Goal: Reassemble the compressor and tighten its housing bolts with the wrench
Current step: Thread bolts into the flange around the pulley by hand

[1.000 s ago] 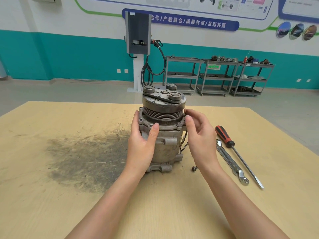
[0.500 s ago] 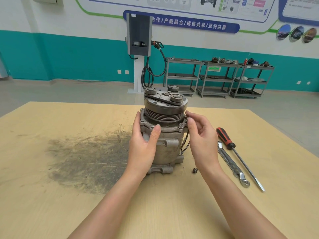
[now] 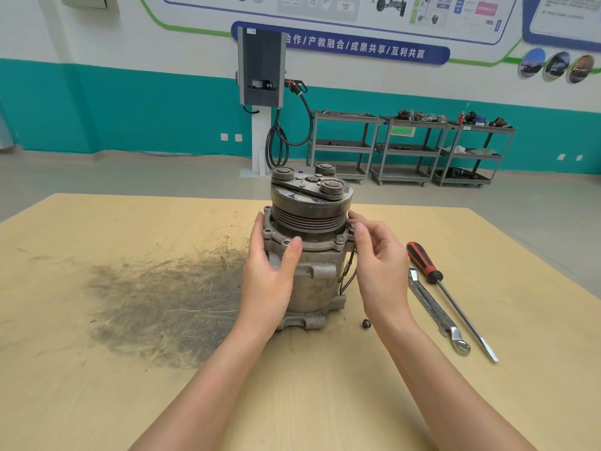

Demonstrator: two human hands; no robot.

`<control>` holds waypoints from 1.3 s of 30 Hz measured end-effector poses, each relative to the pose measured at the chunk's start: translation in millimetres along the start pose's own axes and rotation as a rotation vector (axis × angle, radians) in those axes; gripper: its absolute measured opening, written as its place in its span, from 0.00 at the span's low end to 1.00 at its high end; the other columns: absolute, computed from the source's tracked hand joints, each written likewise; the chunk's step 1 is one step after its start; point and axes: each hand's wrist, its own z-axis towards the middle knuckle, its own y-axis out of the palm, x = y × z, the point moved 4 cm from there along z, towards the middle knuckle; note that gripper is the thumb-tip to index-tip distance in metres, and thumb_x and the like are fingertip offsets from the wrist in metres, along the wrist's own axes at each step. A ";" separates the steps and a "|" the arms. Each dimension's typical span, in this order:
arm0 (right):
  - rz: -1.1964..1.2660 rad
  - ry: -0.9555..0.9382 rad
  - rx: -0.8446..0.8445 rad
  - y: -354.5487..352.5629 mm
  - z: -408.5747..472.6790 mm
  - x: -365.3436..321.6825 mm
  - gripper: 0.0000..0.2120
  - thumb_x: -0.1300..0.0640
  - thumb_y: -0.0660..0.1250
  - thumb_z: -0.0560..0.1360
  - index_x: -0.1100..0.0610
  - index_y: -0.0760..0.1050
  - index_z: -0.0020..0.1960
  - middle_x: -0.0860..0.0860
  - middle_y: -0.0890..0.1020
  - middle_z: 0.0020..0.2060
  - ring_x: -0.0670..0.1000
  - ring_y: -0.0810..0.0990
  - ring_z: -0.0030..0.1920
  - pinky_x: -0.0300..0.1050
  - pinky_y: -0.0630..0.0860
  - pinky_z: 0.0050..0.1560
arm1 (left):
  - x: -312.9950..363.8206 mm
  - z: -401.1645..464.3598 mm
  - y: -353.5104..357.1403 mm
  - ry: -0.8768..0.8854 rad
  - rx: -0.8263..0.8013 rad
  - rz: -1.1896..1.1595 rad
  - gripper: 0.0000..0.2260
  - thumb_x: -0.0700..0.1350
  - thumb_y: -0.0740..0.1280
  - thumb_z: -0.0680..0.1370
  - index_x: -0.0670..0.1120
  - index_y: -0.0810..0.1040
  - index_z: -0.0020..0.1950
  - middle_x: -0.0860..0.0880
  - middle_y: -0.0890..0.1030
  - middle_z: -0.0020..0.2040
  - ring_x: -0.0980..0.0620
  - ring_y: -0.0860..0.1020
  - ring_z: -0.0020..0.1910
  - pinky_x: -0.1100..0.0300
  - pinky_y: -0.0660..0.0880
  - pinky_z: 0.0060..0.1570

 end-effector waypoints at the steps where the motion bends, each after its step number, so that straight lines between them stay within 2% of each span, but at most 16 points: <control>1: -0.004 -0.002 0.002 0.6 0.3 -0.6 0.07 0.58 0.64 0.81 0.50 0.79 0.51 0.45 0.84 0.54 0.38 0.81 0.54 0.35 0.77 0.55 | 0.0 -0.1 -0.1 0.000 -0.001 -0.001 0.38 0.62 0.65 0.73 0.53 0.56 0.80 0.76 0.62 0.64 0.86 0.59 0.59 0.85 0.59 0.58; 3: 0.001 0.014 0.007 1.2 2.1 -0.4 0.05 0.59 0.65 0.80 0.52 0.78 0.47 0.44 0.83 0.54 0.38 0.81 0.54 0.35 0.77 0.55 | 0.1 0.1 0.1 0.000 -0.003 -0.004 0.38 0.62 0.65 0.73 0.54 0.56 0.80 0.76 0.62 0.64 0.86 0.60 0.60 0.84 0.60 0.59; 7: -0.013 0.031 0.009 0.6 6.5 -0.8 0.06 0.58 0.69 0.78 0.55 0.74 0.43 0.45 0.83 0.53 0.39 0.82 0.52 0.45 0.80 0.57 | 2.1 -0.4 -0.1 0.003 0.000 -0.007 0.39 0.63 0.65 0.72 0.53 0.56 0.80 0.70 0.64 0.68 0.84 0.61 0.61 0.81 0.60 0.62; 11: -0.020 0.004 -0.020 -2.1 4.9 -1.0 0.01 0.58 0.66 0.79 0.54 0.77 0.50 0.45 0.84 0.51 0.41 0.82 0.53 0.47 0.79 0.58 | 5.1 -2.1 -0.8 -0.003 -0.002 -0.007 0.40 0.64 0.64 0.72 0.54 0.55 0.80 0.63 0.65 0.74 0.69 0.62 0.71 0.62 0.61 0.72; 13: -0.033 -0.015 -0.030 -1.5 3.1 -0.7 0.05 0.59 0.65 0.80 0.53 0.78 0.52 0.45 0.84 0.51 0.41 0.82 0.53 0.45 0.79 0.57 | 6.6 -2.5 -0.8 -0.006 0.000 -0.004 0.41 0.65 0.64 0.71 0.54 0.56 0.80 0.62 0.65 0.73 0.69 0.63 0.70 0.61 0.62 0.73; 16: -0.023 -0.008 -0.021 -0.4 3.8 -0.6 0.03 0.60 0.67 0.79 0.54 0.78 0.47 0.43 0.83 0.53 0.38 0.82 0.52 0.43 0.79 0.58 | 7.5 -2.6 -0.6 -0.006 -0.001 -0.003 0.41 0.65 0.64 0.71 0.54 0.55 0.80 0.63 0.65 0.72 0.70 0.63 0.69 0.60 0.62 0.73; 19: -0.023 0.009 -0.004 -0.8 6.4 0.4 0.04 0.59 0.69 0.77 0.55 0.76 0.44 0.44 0.83 0.53 0.39 0.82 0.53 0.47 0.80 0.58 | 7.0 -2.7 -0.9 -0.016 0.002 -0.007 0.41 0.65 0.64 0.71 0.54 0.55 0.80 0.60 0.65 0.76 0.66 0.63 0.72 0.57 0.62 0.75; 22: 0.015 0.016 -0.022 -1.4 4.8 1.8 0.01 0.59 0.68 0.78 0.55 0.77 0.48 0.45 0.83 0.53 0.41 0.82 0.54 0.48 0.80 0.58 | 7.2 -3.0 -1.0 -0.021 -0.003 0.003 0.41 0.65 0.64 0.71 0.55 0.55 0.80 0.61 0.65 0.75 0.68 0.63 0.71 0.58 0.62 0.75; 25: -0.011 -0.014 -0.047 -1.5 1.8 0.5 0.07 0.60 0.64 0.80 0.54 0.79 0.55 0.45 0.84 0.52 0.41 0.82 0.54 0.43 0.79 0.58 | 7.5 -2.8 -0.4 -0.020 -0.005 0.008 0.41 0.65 0.64 0.71 0.54 0.55 0.80 0.63 0.65 0.73 0.73 0.64 0.67 0.62 0.61 0.72; 29: -0.002 0.010 -0.037 -0.4 4.5 0.2 0.04 0.61 0.66 0.79 0.54 0.77 0.47 0.45 0.83 0.54 0.40 0.82 0.54 0.47 0.79 0.59 | 7.9 -2.6 -0.6 -0.022 -0.007 0.000 0.41 0.65 0.64 0.70 0.54 0.55 0.80 0.64 0.65 0.72 0.78 0.64 0.65 0.67 0.61 0.70; 31: 0.003 0.019 -0.024 -0.4 6.1 -0.1 0.04 0.60 0.68 0.78 0.55 0.75 0.45 0.45 0.83 0.54 0.40 0.82 0.53 0.48 0.80 0.58 | 7.7 -2.7 -0.5 -0.024 -0.004 -0.001 0.41 0.64 0.64 0.71 0.54 0.55 0.80 0.63 0.65 0.73 0.73 0.63 0.68 0.64 0.61 0.71; 34: 0.030 0.029 -0.038 -1.9 5.5 2.3 0.02 0.60 0.68 0.78 0.55 0.76 0.47 0.47 0.83 0.54 0.42 0.82 0.54 0.49 0.79 0.58 | 7.1 -2.6 -1.0 -0.026 -0.003 0.004 0.40 0.64 0.64 0.71 0.54 0.55 0.80 0.61 0.64 0.75 0.71 0.62 0.70 0.63 0.61 0.72; 37: 0.003 -0.007 -0.054 -2.9 3.5 -0.3 0.06 0.61 0.65 0.80 0.55 0.79 0.55 0.47 0.84 0.52 0.42 0.82 0.53 0.44 0.79 0.57 | 7.6 -2.3 -0.6 -0.023 -0.009 0.014 0.40 0.64 0.64 0.72 0.54 0.55 0.80 0.63 0.65 0.73 0.78 0.64 0.65 0.69 0.62 0.68; 39: -0.005 -0.008 -0.050 -2.9 3.6 -2.0 0.06 0.61 0.64 0.80 0.54 0.79 0.53 0.46 0.84 0.53 0.41 0.82 0.54 0.43 0.79 0.58 | 7.2 -2.1 -0.9 -0.018 -0.001 0.013 0.40 0.64 0.64 0.71 0.54 0.55 0.80 0.62 0.65 0.73 0.75 0.64 0.67 0.69 0.62 0.69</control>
